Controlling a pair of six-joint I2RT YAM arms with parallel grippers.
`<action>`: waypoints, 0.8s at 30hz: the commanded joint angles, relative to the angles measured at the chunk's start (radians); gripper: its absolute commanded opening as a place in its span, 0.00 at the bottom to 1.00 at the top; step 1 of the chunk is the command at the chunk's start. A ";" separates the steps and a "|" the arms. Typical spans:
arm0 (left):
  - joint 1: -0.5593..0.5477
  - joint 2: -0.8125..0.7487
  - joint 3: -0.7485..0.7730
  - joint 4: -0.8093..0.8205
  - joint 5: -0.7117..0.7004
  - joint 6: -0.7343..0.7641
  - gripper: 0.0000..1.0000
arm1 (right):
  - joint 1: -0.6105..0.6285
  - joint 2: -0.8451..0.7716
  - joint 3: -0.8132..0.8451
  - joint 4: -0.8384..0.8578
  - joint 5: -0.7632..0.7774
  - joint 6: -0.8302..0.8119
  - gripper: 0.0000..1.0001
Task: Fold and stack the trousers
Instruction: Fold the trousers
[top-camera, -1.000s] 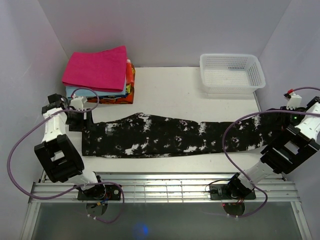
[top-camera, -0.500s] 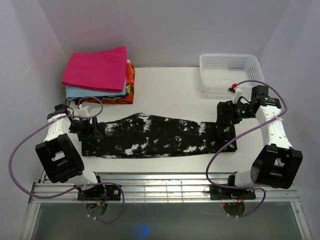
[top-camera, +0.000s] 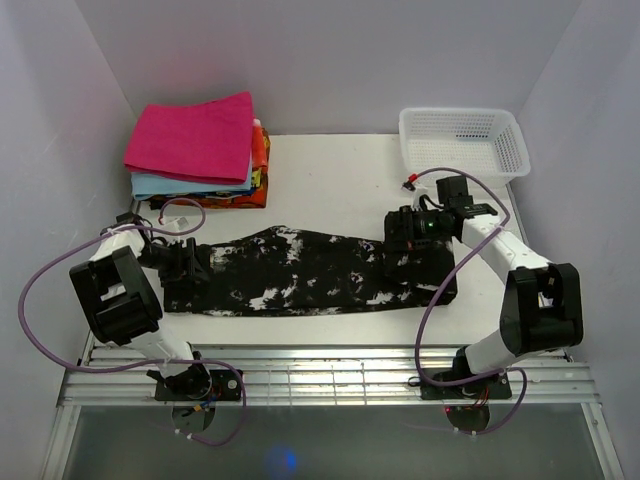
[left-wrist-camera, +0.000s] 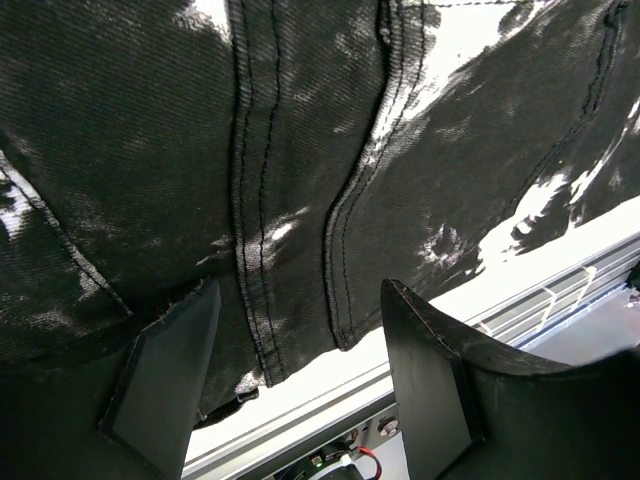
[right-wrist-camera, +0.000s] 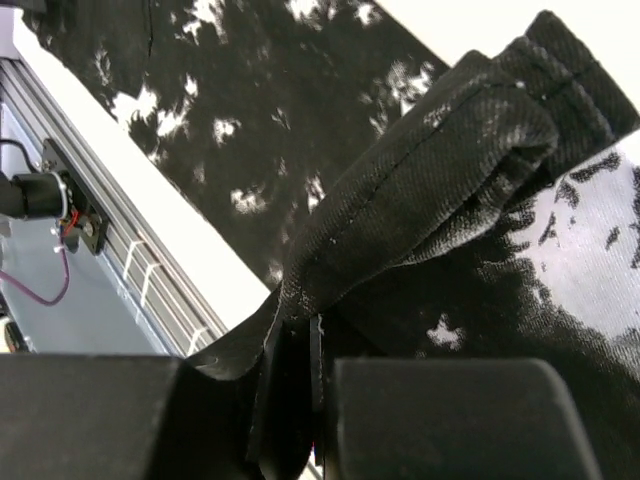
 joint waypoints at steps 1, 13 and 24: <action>-0.002 -0.002 -0.006 0.015 -0.006 -0.012 0.76 | 0.074 0.010 -0.018 0.173 -0.025 0.129 0.08; -0.003 0.026 -0.004 0.021 -0.036 -0.030 0.76 | 0.275 0.122 -0.084 0.420 0.044 0.296 0.08; -0.003 0.041 -0.007 0.029 -0.040 -0.033 0.77 | 0.330 0.249 -0.038 0.409 0.036 0.311 0.40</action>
